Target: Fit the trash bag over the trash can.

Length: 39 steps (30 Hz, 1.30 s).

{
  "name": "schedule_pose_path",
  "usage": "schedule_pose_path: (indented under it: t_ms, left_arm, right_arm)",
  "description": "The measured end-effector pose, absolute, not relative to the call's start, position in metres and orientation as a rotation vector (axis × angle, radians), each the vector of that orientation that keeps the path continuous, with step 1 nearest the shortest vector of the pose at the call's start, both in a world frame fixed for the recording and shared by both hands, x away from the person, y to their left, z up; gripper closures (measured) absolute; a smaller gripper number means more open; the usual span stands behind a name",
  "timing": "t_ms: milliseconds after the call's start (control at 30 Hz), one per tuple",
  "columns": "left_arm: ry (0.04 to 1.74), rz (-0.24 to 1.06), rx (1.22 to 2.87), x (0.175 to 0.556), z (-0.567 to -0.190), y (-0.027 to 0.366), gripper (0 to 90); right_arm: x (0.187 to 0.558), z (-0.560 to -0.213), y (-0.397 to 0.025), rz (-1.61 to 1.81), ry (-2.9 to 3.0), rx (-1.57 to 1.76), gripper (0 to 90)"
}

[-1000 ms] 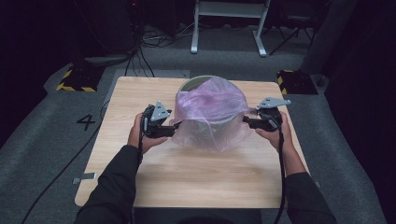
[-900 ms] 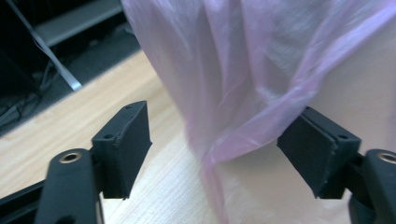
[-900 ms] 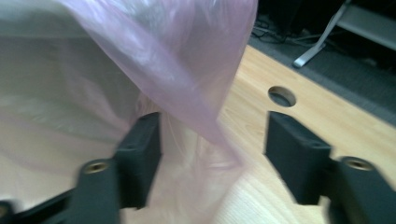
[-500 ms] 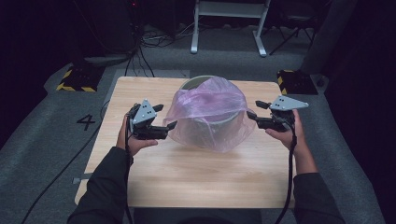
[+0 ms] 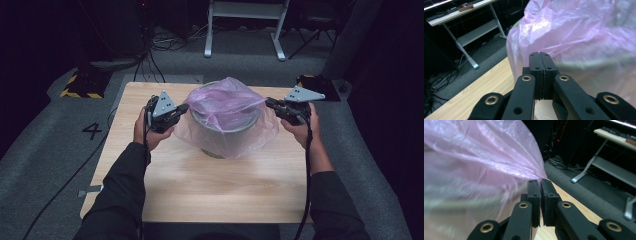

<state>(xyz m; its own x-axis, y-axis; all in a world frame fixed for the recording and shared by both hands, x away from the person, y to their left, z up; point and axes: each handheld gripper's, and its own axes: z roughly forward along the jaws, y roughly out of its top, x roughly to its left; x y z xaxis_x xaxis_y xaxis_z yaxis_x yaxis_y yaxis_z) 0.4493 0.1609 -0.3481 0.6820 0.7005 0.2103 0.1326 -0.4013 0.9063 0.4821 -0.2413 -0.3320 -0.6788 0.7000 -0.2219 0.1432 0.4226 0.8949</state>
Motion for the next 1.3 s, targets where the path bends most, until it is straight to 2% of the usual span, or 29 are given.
schedule_pose_path:
  t_ms: [233, 400, 667, 967, 1300]
  left_arm:
    - [0.785, 0.635, 1.859, 0.491, -0.355, 0.162, 90.0]
    - [0.856, 0.616, 1.871, 0.513, -0.366, 0.157, 90.0]
    - [0.922, 0.522, 1.834, 0.533, -0.382, 0.149, 90.0]
    - [0.848, 0.446, 1.860, 0.530, -0.386, 0.139, 90.0]
    - [0.690, 0.359, 1.900, 0.505, -0.388, 0.143, 90.0]
  right_arm:
    - [0.514, -0.339, -0.234, 1.230, 2.088, 0.893, 88.0]
    - [0.534, -0.351, -0.231, 1.208, 2.091, 0.999, 88.6]
    - [0.550, -0.373, -0.222, 1.191, 2.134, 1.085, 89.0]
    - [0.548, -0.388, -0.218, 1.267, 2.212, 1.084, 90.0]
    - [0.521, -0.393, -0.237, 1.398, 2.320, 0.977, 90.0]
